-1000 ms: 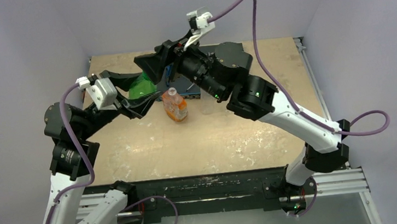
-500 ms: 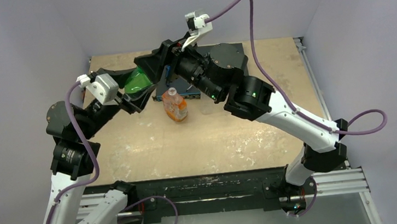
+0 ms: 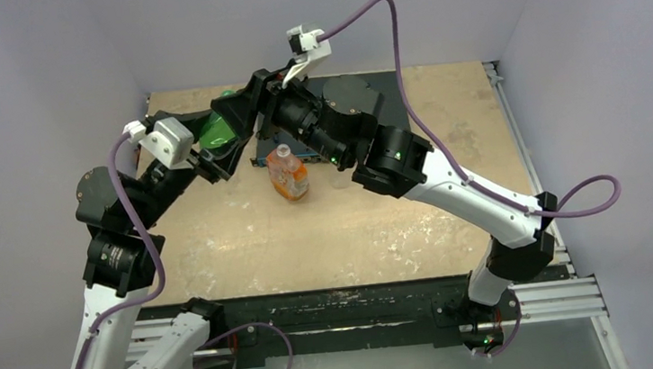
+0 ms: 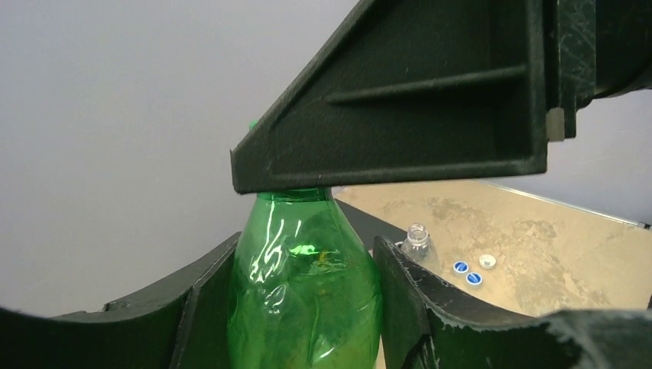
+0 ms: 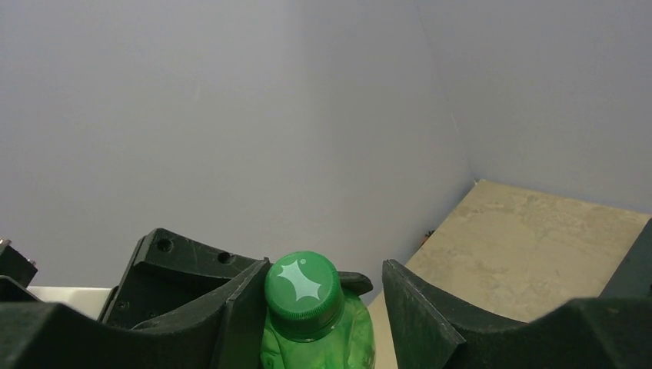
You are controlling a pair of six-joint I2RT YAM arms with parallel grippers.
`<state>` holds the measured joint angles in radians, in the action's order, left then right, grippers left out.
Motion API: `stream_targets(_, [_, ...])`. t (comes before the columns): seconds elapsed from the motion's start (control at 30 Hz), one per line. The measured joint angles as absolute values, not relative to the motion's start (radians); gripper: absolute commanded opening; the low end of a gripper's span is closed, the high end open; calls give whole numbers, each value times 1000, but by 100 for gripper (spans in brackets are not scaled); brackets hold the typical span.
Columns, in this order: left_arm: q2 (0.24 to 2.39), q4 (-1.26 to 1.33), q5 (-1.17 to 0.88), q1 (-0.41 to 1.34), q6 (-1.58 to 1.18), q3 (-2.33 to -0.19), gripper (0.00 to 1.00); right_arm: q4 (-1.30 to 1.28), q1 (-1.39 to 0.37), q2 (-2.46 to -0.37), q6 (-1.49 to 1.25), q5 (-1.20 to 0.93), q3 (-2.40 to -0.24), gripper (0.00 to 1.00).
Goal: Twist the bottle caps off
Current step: Unscrew the bottle cap from the plastic bottle.
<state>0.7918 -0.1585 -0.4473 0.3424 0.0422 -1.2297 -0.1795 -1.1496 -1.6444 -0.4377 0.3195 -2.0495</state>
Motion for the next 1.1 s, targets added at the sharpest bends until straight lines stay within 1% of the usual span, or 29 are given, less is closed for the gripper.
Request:
stream_targets(0.1, [792,-167,-440,342,43,-1230,0,-178,-1150,-1660,-446,313,-2050,43])
stream_targets(0.17, [792,-171,-440,342,44,-1229,0,-175,-1151,-1663,-447,308,-2050,41])
stream_targets(0.23, [792,-168,-440,343,44,-1229,0,-169,-1151,-1661,-448,305,-2049,43])
stream_targets(0.3, [792,-165,-440,343,45,-1229,0,-164,-1151,-1659,-448,300,-2046,46])
stream_targets(0.43, [791,-167,-440,343,45,-1229,0,-160,-1151,-1659,-440,298,-2050,50])
stream_targets(0.57, [792,-167,-440,342,45,-1229,0,-157,-1151,-1659,-432,297,-2056,49])
stream_targets(0.63, [793,-167,-440,342,45,-1229,0,-157,-1151,-1659,-429,297,-2057,45])
stream_targets(0.7, [794,-167,-440,342,45,-1229,0,-157,-1151,-1659,-425,296,-2057,36])
stream_targets(0.73, [794,-167,-440,342,44,-1229,0,-157,-1151,-1659,-426,295,-2057,30])
stream_targets(0.8, [794,-167,-440,342,44,-1229,0,-158,-1151,-1659,-422,295,-2057,11])
stream_targets(0.87, [795,-167,-440,342,43,-1229,0,-157,-1151,-1659,-418,294,-2057,1])
stream_targets(1.1, [796,-158,-460,342,23,-1230,0,-157,-1148,-1647,-392,255,-2052,0])
